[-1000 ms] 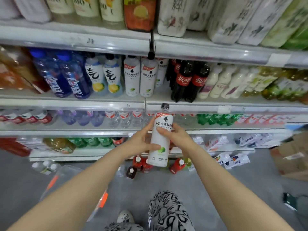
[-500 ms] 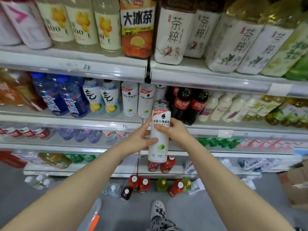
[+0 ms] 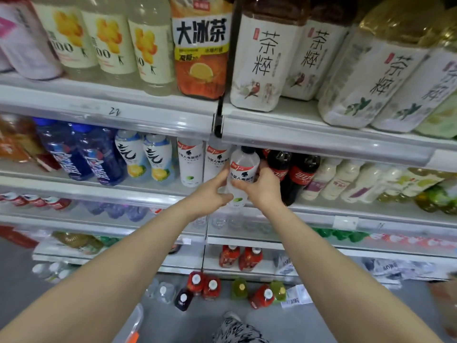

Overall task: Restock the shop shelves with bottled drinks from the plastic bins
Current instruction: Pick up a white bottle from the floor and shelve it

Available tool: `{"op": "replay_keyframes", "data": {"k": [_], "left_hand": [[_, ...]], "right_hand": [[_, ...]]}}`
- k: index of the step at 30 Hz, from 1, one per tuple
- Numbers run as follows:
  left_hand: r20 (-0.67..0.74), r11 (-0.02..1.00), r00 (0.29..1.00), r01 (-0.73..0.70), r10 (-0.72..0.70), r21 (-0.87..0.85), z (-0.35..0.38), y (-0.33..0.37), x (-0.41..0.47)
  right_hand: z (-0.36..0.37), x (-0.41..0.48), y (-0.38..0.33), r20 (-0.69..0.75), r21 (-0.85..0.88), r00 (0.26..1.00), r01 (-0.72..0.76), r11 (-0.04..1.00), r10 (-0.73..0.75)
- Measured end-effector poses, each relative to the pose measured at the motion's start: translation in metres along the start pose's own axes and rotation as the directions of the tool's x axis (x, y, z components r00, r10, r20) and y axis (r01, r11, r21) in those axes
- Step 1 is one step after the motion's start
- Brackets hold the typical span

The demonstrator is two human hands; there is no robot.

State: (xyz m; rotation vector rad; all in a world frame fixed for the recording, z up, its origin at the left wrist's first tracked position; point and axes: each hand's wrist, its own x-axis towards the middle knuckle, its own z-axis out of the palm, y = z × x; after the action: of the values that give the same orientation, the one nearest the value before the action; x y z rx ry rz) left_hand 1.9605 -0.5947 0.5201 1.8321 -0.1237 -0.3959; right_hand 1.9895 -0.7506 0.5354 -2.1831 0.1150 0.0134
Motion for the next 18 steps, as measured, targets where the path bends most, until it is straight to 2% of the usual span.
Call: {"op": "replay_keyframes", "data": {"k": [3, 8, 18], "left_hand": [[0.018, 0.998, 1.0, -0.016, 0.017, -0.068, 0.002, -0.002, 0.004], [0.033, 0.995, 0.999, 0.003, 0.001, -0.104, 0.003, -0.004, 0.015], [0.063, 0.999, 0.997, 0.038, -0.039, 0.013, 0.011, -0.006, 0.033]], "right_hand": [[0.005, 0.007, -0.002, -0.017, -0.044, 1.0, 0.016, 0.999, -0.017], [0.011, 0.016, -0.004, -0.07, -0.023, 0.997, 0.019, 1.0, -0.021], [0.009, 0.018, -0.002, -0.04, -0.116, 0.999, -0.004, 0.993, 0.0]]}}
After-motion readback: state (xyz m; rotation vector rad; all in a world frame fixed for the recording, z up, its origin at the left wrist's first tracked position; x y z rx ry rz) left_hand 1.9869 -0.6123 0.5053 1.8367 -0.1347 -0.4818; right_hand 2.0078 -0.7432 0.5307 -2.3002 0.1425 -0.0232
